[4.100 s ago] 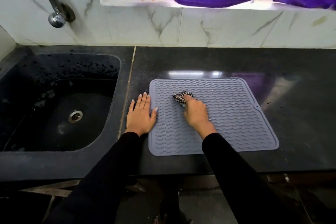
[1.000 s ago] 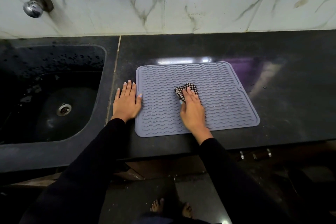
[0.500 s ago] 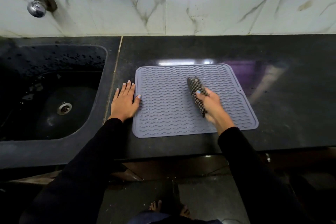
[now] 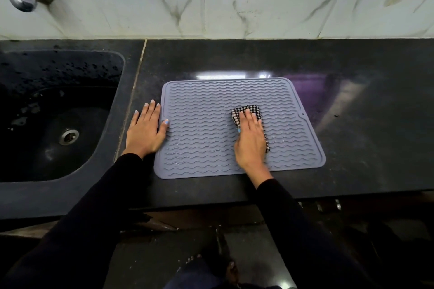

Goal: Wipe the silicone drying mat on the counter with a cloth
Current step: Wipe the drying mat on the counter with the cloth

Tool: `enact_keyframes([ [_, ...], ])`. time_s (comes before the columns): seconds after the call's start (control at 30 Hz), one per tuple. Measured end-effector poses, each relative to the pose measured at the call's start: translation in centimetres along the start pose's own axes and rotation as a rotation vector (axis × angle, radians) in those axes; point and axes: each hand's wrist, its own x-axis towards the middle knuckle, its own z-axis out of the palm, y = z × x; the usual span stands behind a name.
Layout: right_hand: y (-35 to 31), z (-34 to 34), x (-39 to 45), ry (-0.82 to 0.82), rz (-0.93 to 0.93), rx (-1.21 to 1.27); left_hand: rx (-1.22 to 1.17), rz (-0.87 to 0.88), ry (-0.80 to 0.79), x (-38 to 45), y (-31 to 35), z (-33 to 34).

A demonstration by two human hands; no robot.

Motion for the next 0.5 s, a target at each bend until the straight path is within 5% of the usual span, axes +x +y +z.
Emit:
enact_keyframes([
  [0.13,0.0,-1.2,0.0,-0.090,-0.006,0.104,-0.013,0.006,0.018,-0.1,-0.2,-0.1],
  [0.3,3.9,-5.6,2.7,-0.118,0.315,0.795,-0.035,0.002,0.015,-0.3,-0.1,-0.4],
  [0.4,5.5,-7.6,3.2,0.060,0.452,0.775,-0.032,-0.004,0.008,-0.2,0.0,-0.4],
  [0.5,4.5,-7.5,1.6,0.110,0.257,0.492,-0.033,-0.005,0.003,-0.1,0.0,-0.3],
])
